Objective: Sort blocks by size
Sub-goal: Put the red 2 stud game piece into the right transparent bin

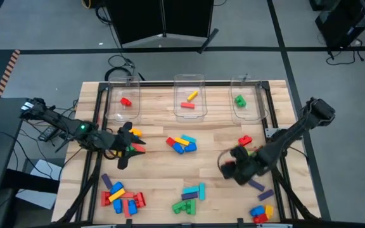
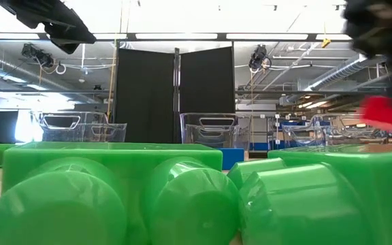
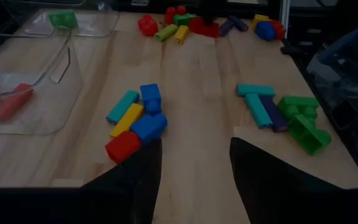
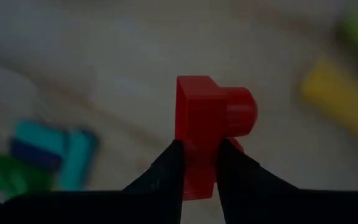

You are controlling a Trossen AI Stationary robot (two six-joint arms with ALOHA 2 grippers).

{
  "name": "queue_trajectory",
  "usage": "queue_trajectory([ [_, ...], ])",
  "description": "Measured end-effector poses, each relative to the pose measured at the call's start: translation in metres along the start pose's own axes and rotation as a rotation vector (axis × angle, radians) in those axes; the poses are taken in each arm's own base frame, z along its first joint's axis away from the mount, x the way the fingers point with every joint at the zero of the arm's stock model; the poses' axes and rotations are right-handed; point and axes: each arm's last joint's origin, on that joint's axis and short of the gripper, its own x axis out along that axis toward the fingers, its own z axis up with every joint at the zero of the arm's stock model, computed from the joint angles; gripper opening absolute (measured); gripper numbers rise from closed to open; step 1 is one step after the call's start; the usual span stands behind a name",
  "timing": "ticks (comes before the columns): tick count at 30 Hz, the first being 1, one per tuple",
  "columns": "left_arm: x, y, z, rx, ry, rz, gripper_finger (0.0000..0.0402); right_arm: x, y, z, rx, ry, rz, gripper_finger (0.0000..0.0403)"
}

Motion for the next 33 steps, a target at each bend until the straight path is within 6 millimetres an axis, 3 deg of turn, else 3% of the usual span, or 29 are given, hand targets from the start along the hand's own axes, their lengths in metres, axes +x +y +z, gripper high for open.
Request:
queue_trajectory([
  [8, 0.000, 0.002, 0.001, -0.038, -0.025, 0.085, 0.0198, -0.034, -0.007, 0.090, -0.131, -0.192, 0.102, 0.0078],
  [13, 0.000, 0.005, 0.002, -0.066, -0.054, 0.164, 0.0198, -0.062, -0.032, 0.141, -0.151, -0.322, 0.133, 0.0080],
  [18, -0.001, 0.006, 0.003, -0.126, -0.089, 0.228, 0.0198, -0.082, -0.065, 0.179, -0.156, -0.390, 0.127, 0.0081],
  [26, -0.001, 0.007, 0.005, -0.194, -0.131, 0.261, 0.0198, -0.078, -0.115, 0.222, -0.123, -0.302, -0.029, 0.0080],
  [33, -0.002, 0.008, 0.007, -0.219, -0.162, 0.289, 0.0198, -0.058, -0.139, 0.244, -0.121, -0.135, -0.132, 0.0080],
])
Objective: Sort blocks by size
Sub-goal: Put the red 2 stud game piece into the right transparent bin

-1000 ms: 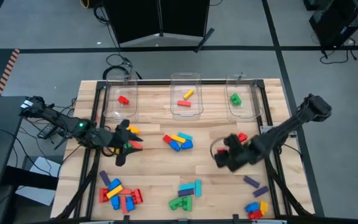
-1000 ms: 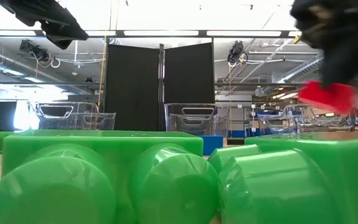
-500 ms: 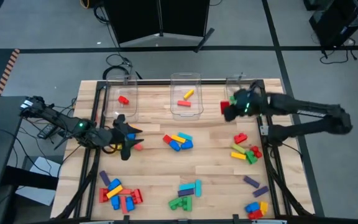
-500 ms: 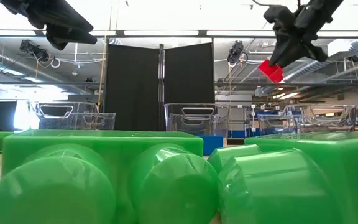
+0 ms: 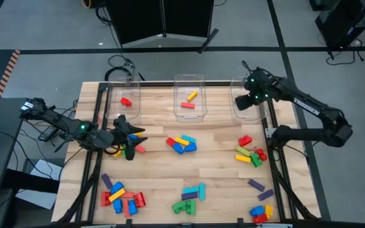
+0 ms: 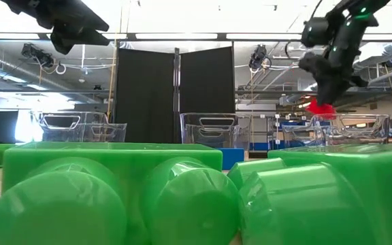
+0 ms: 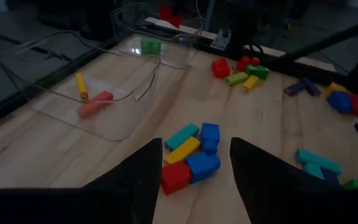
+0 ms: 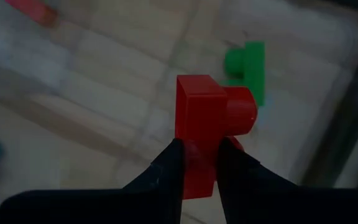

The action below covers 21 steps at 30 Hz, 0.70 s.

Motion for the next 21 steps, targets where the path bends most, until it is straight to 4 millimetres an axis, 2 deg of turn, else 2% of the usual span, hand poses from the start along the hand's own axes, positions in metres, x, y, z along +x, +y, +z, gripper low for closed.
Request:
queue_trajectory([
  [12, 0.000, 0.000, 0.000, -0.068, -0.004, 0.008, 0.0198, 0.052, -0.018, 0.017, -0.042, 0.266, -0.091, 0.0081],
  [21, 0.000, 0.000, 0.000, -0.072, -0.004, 0.008, 0.0198, 0.078, -0.020, 0.022, -0.069, 0.357, -0.105, 0.0087],
])
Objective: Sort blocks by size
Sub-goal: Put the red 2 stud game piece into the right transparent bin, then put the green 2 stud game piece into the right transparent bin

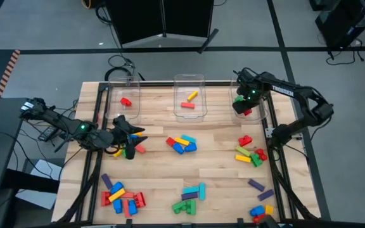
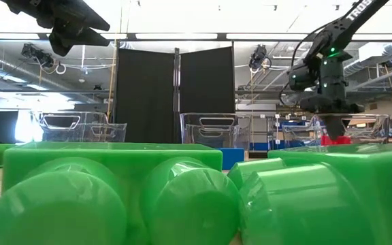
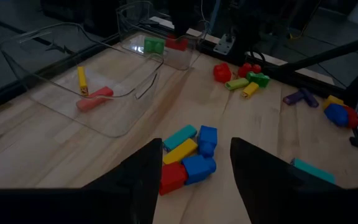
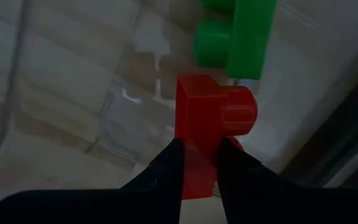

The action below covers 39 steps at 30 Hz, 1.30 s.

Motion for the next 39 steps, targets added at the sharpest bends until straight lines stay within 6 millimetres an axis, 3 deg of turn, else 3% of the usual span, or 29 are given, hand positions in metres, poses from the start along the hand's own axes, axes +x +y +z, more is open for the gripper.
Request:
queue_trajectory([
  [7, 0.000, 0.000, 0.000, 0.000, 0.000, 0.000, 0.0198, 0.009, 0.000, 0.004, -0.043, 0.041, -0.005, 0.0104],
  [26, 0.007, -0.003, -0.005, 0.014, 0.029, 0.016, 0.0198, 0.006, 0.000, 0.005, -0.068, -0.004, -0.009, 0.0164],
  [31, 0.008, -0.004, -0.006, -0.017, 0.036, 0.018, 0.0198, -0.009, 0.000, -0.001, -0.068, -0.068, -0.001, 0.0167],
  [39, 0.008, -0.004, -0.006, -0.014, 0.034, 0.016, 0.0198, -0.056, -0.002, -0.032, -0.052, -0.305, 0.030, 0.0136],
])
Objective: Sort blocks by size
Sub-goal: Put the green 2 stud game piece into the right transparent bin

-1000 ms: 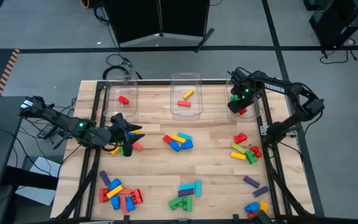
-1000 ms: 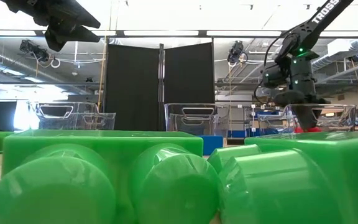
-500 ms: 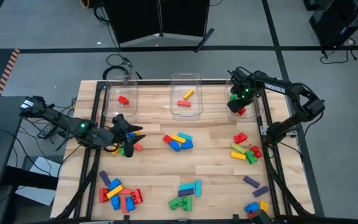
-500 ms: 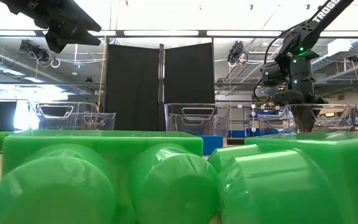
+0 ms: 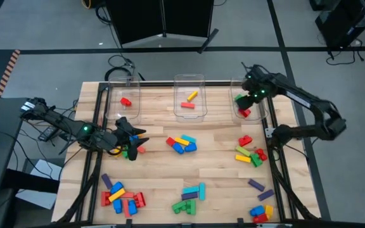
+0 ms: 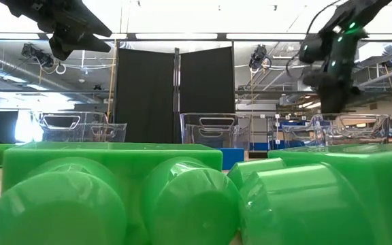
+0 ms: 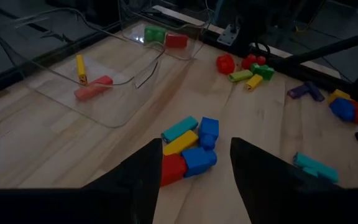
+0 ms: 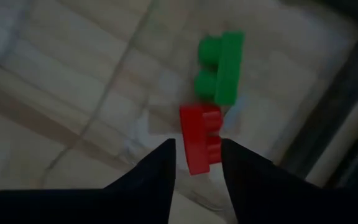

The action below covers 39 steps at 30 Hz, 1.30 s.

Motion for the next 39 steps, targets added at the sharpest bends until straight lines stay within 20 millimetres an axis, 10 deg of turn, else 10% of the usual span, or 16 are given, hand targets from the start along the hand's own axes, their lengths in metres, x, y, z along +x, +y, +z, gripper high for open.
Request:
queue_trajectory([
  [18, 0.000, -0.005, 0.008, -0.039, -0.073, -0.033, 0.0198, -0.090, 0.033, -0.075, 0.056, -0.388, 0.308, 0.0014],
  [39, -0.021, 0.002, 0.027, 0.103, 0.114, 0.065, 0.0198, -0.060, 0.138, -0.115, 0.018, -0.211, 0.273, 0.0014],
])
